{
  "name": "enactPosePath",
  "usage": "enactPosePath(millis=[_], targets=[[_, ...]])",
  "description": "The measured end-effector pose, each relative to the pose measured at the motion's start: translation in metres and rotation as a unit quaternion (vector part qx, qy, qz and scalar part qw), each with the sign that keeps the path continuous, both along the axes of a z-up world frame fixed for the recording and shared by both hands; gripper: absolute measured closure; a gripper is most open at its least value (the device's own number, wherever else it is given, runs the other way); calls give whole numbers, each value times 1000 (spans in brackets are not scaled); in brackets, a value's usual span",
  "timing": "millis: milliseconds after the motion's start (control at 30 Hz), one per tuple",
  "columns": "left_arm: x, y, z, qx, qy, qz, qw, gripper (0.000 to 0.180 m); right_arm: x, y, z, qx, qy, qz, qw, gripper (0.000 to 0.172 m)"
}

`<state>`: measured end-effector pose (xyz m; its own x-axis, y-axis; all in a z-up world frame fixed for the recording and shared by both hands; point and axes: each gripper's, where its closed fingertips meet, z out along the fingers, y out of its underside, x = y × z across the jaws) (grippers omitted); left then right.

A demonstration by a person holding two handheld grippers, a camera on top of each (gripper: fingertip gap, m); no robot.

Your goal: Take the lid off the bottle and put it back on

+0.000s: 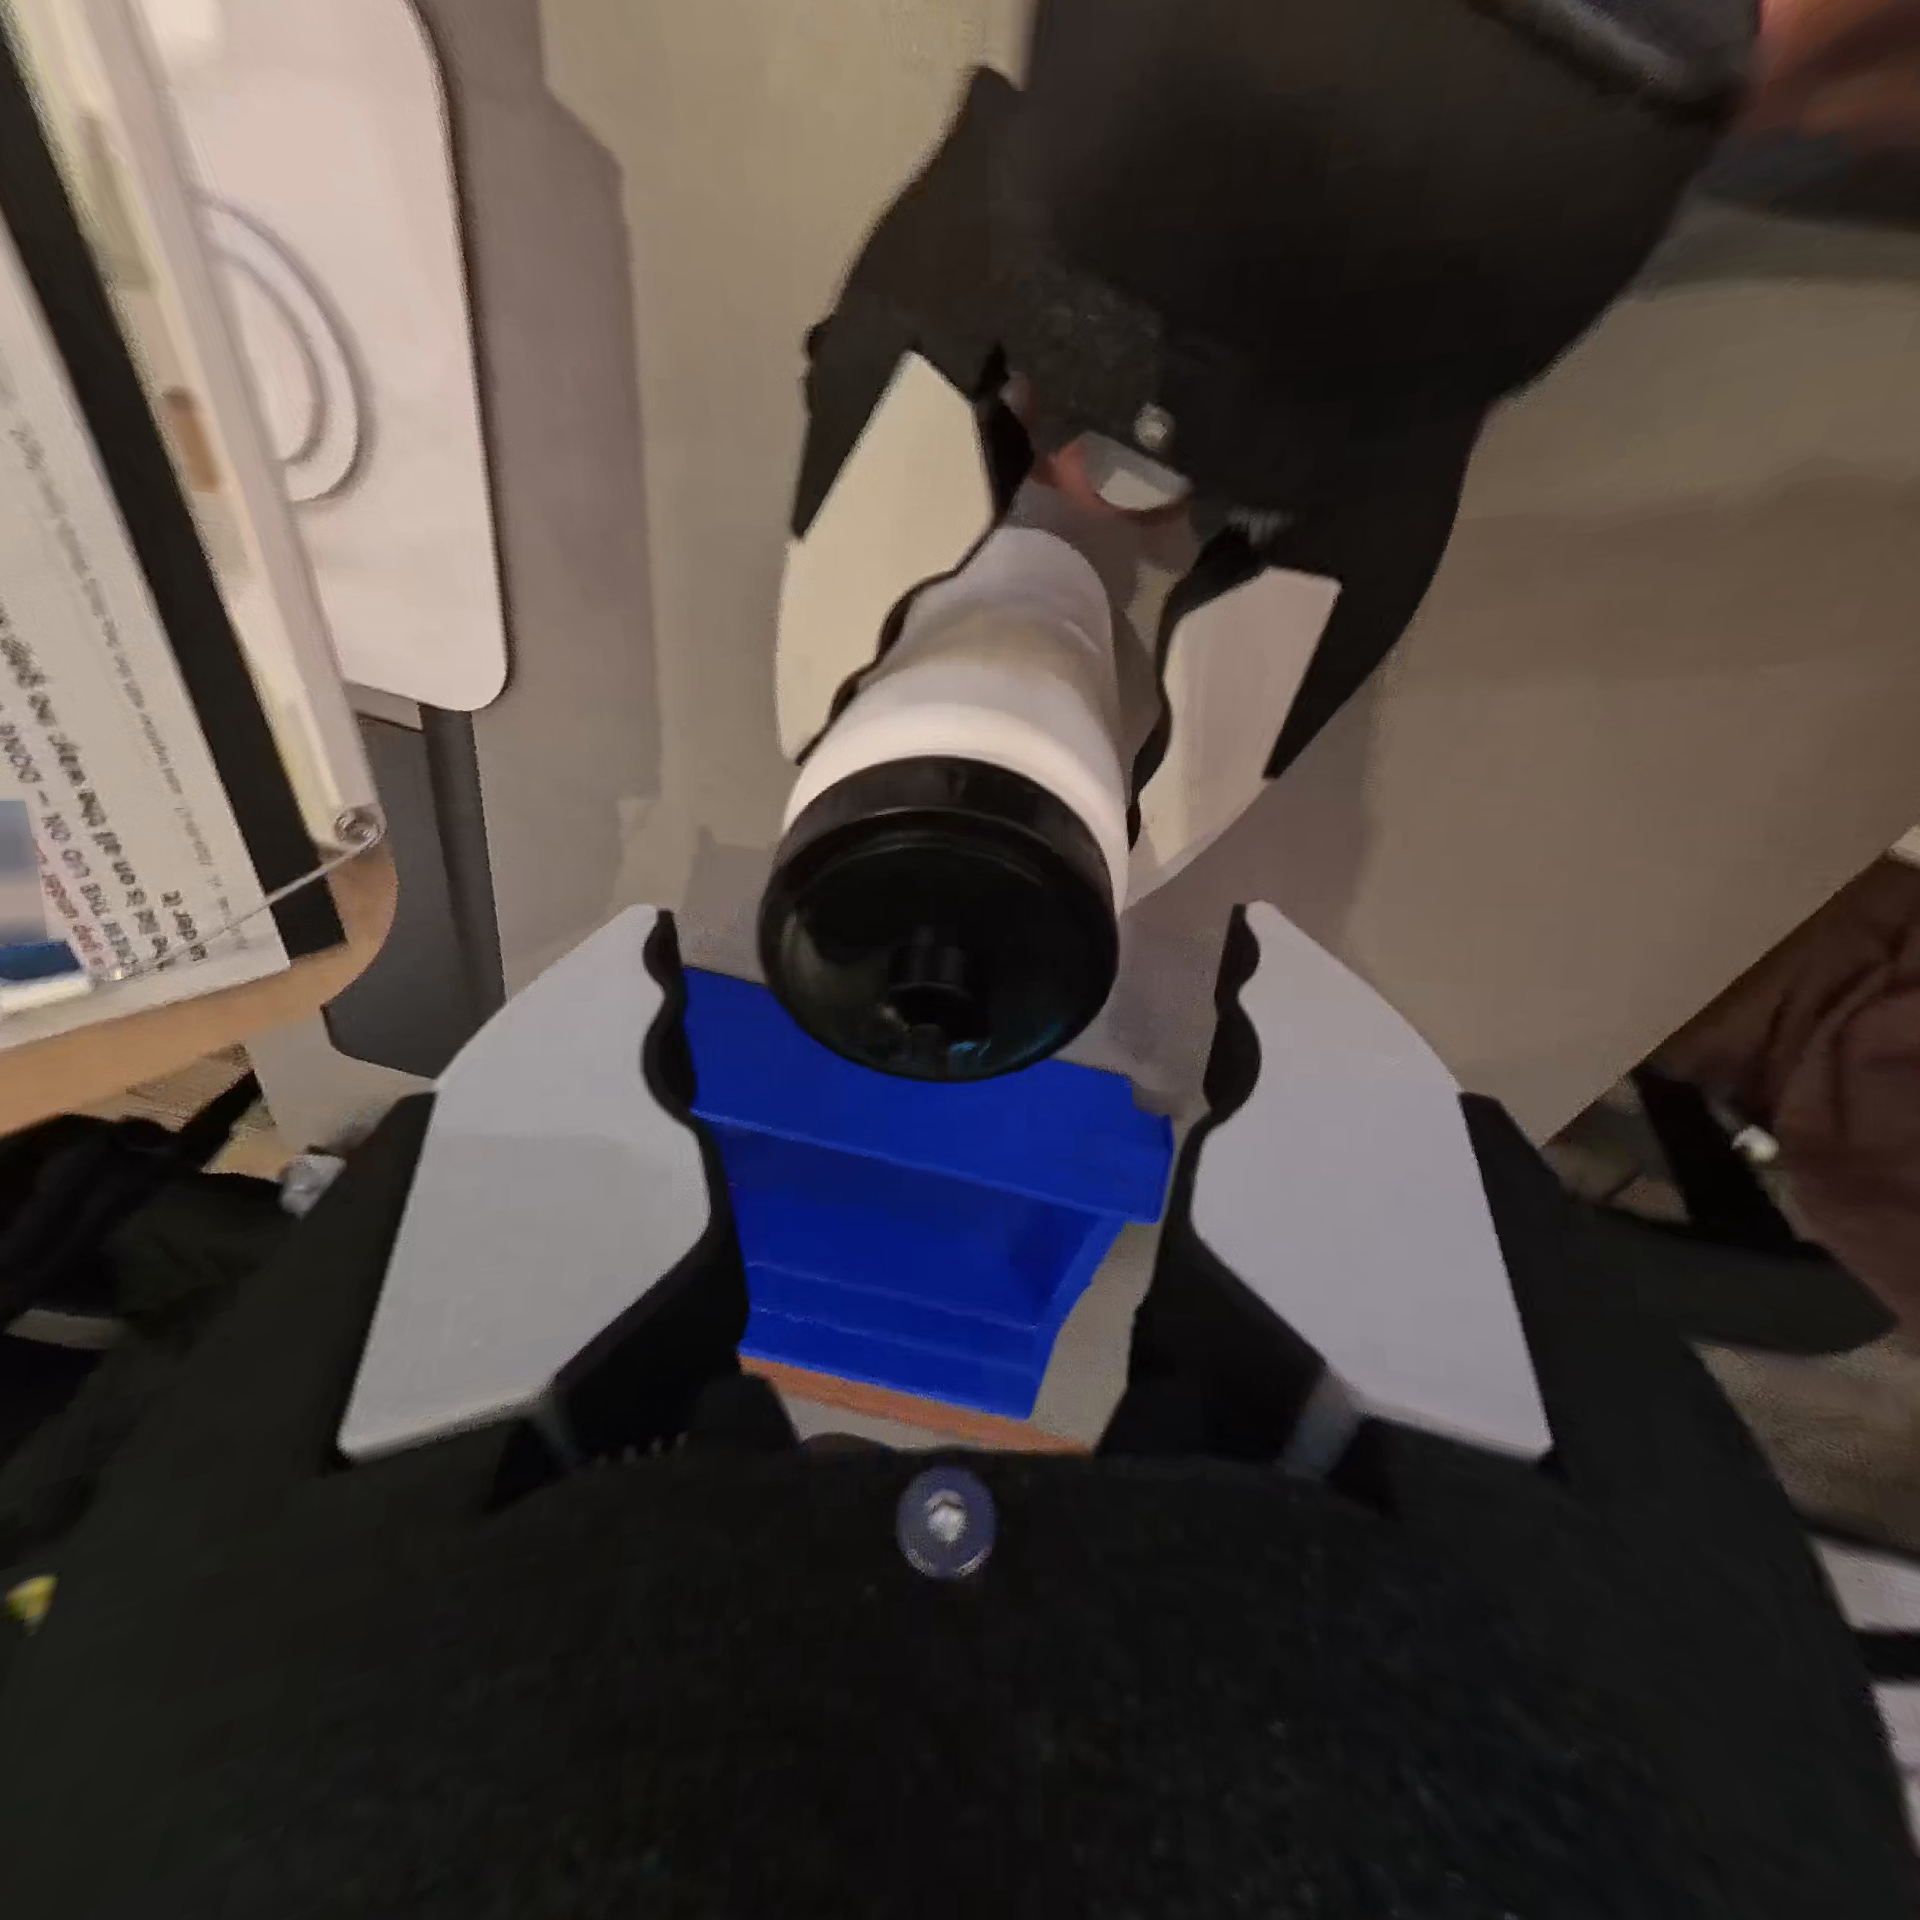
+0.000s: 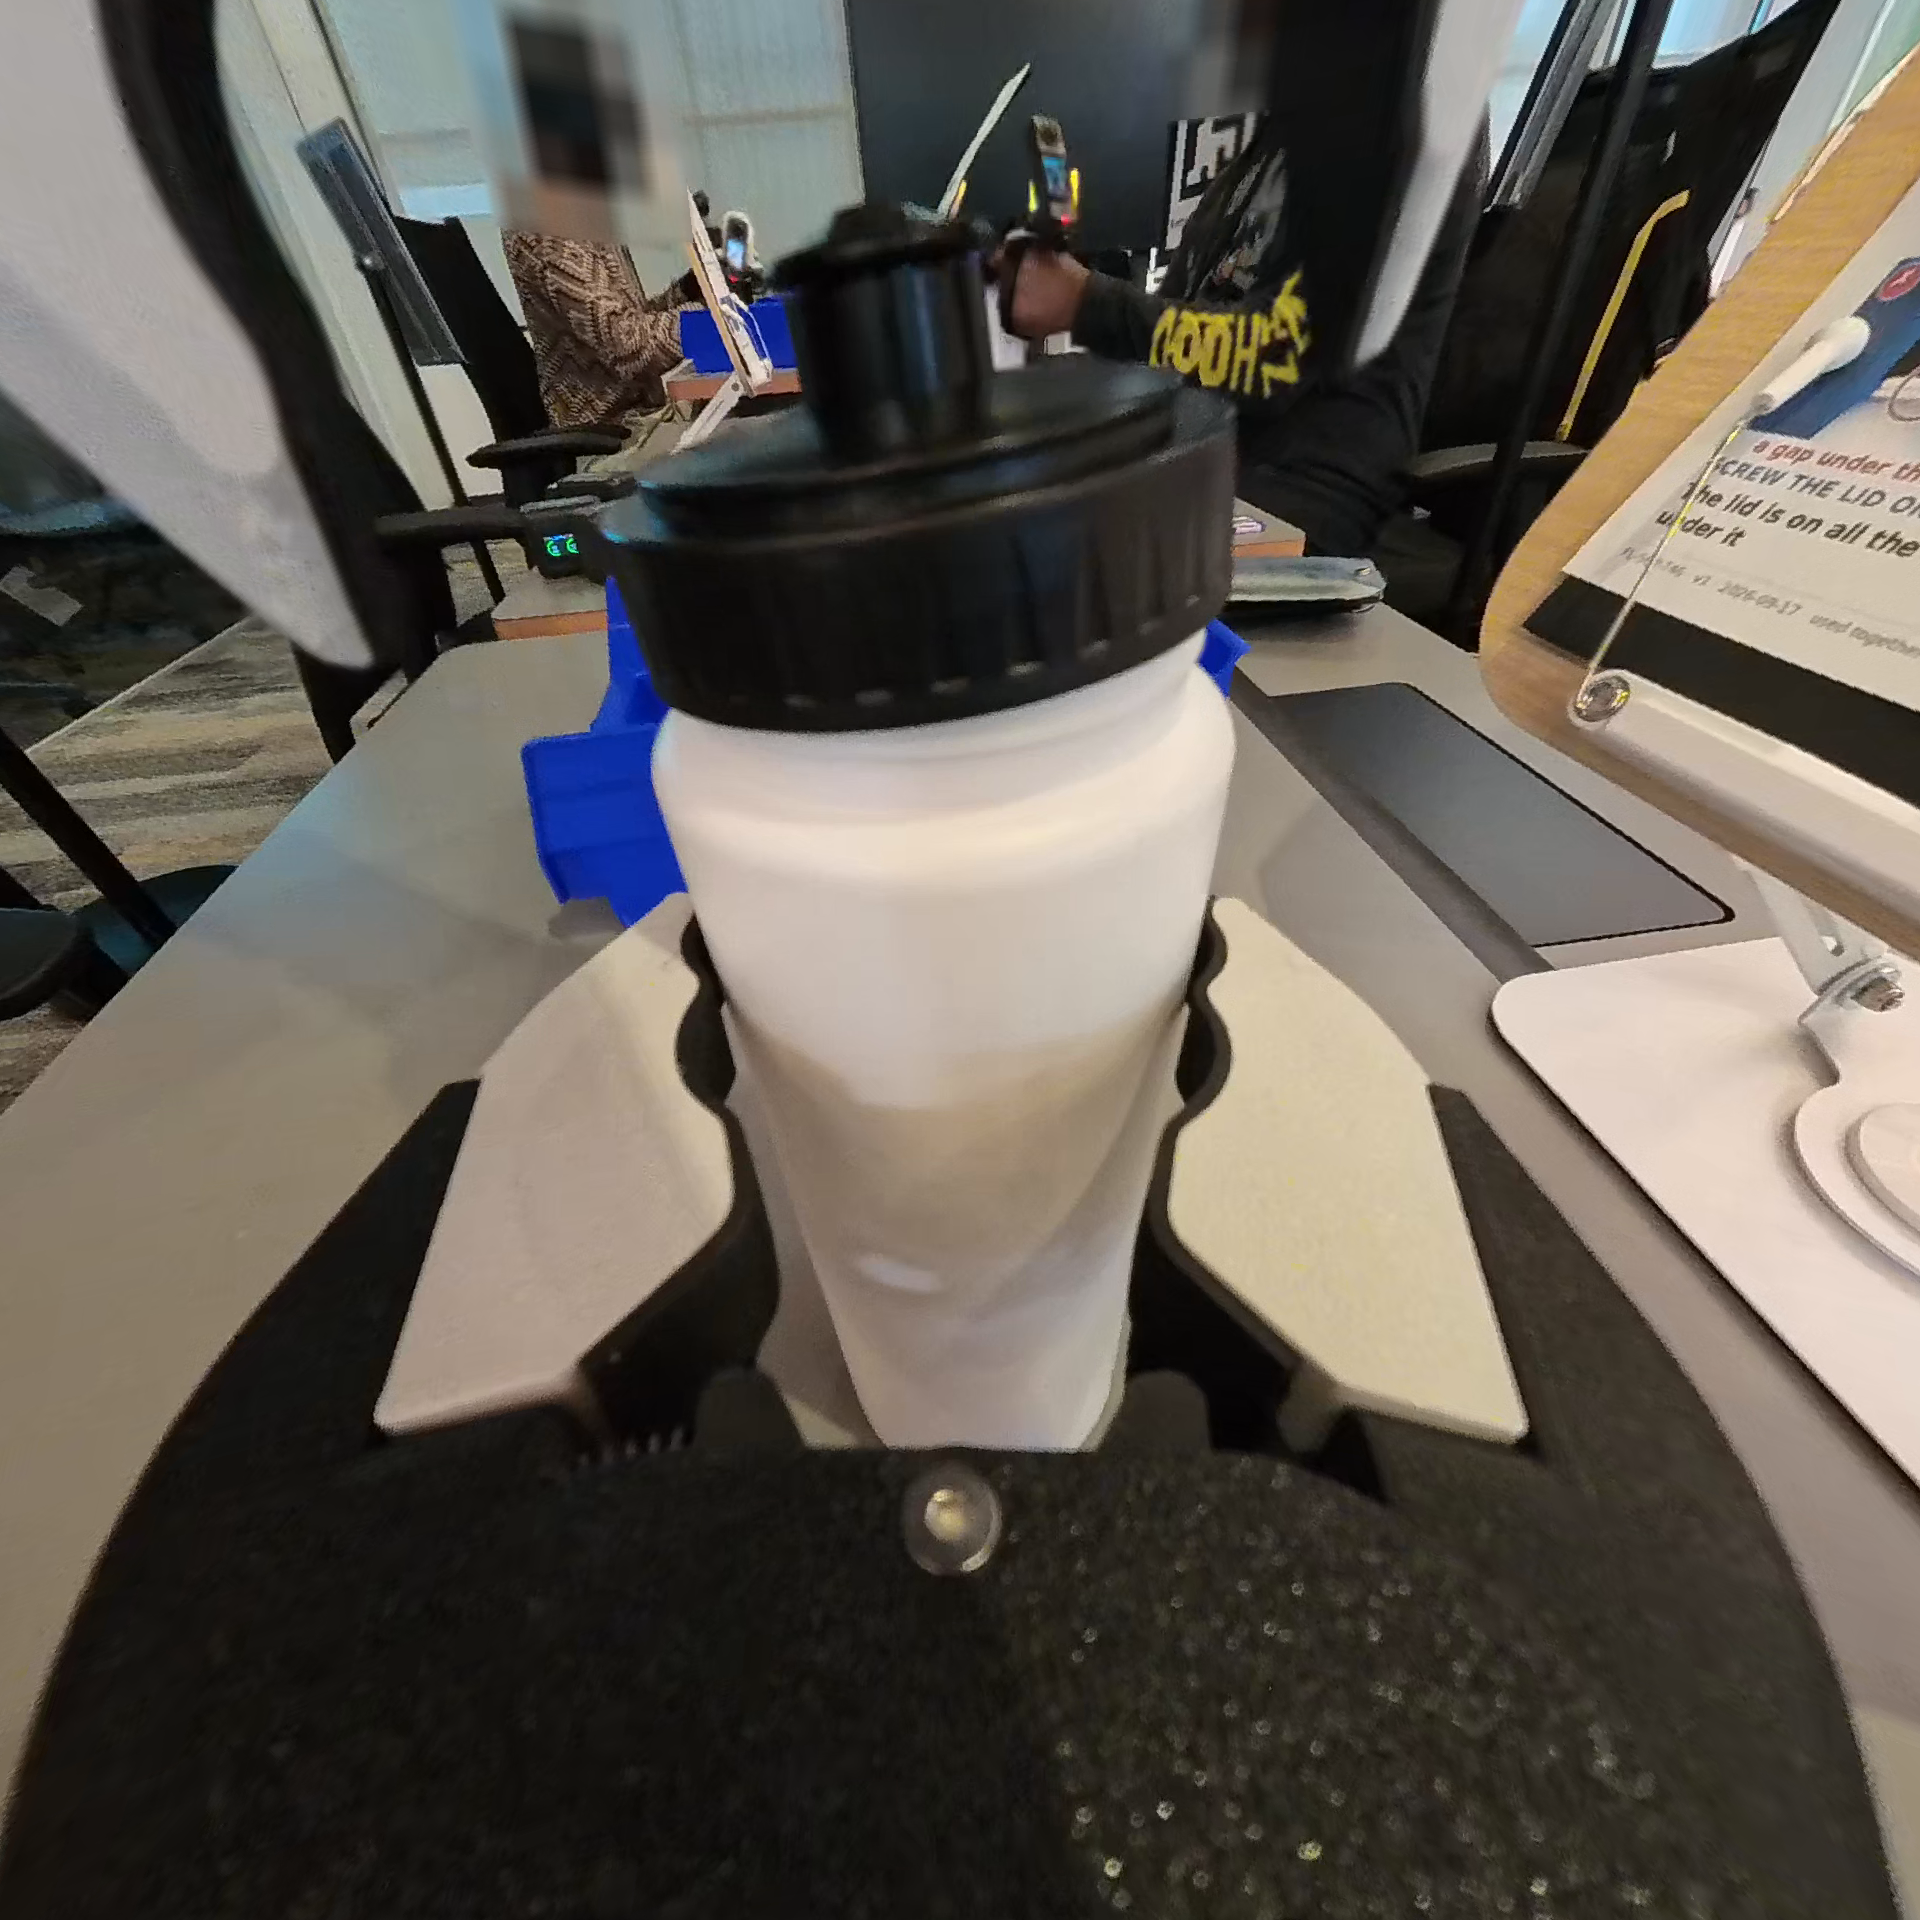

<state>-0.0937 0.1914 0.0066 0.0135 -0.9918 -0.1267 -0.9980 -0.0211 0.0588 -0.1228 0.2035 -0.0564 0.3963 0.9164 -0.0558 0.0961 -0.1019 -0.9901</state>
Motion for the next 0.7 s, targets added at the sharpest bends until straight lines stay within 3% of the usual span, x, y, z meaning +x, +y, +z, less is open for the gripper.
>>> enactPosePath(millis=[100,200,300,433,533,700], targets=[[5,10,13,14,-73,98,992,83,0,0,0,0,-2,1,1000,86],[-1,16,16,17,-132,221,966,93,0,0,0,-1,-3,0,1000,86],[-6,10,10,-4,-170,275,946,93,0,1,0,-3,-2,-2,1000,86],[-18,2,-6,5,-160,260,952,95,0,0,-1,-3,-4,-1,1000,86],[-20,-3,-17,11,-159,229,960,107,0,0,0,-3,-3,-2,1000,86],[-20,-3,-12,13,-171,197,965,110,0,0,-1,-2,-4,-1,1000,87]])
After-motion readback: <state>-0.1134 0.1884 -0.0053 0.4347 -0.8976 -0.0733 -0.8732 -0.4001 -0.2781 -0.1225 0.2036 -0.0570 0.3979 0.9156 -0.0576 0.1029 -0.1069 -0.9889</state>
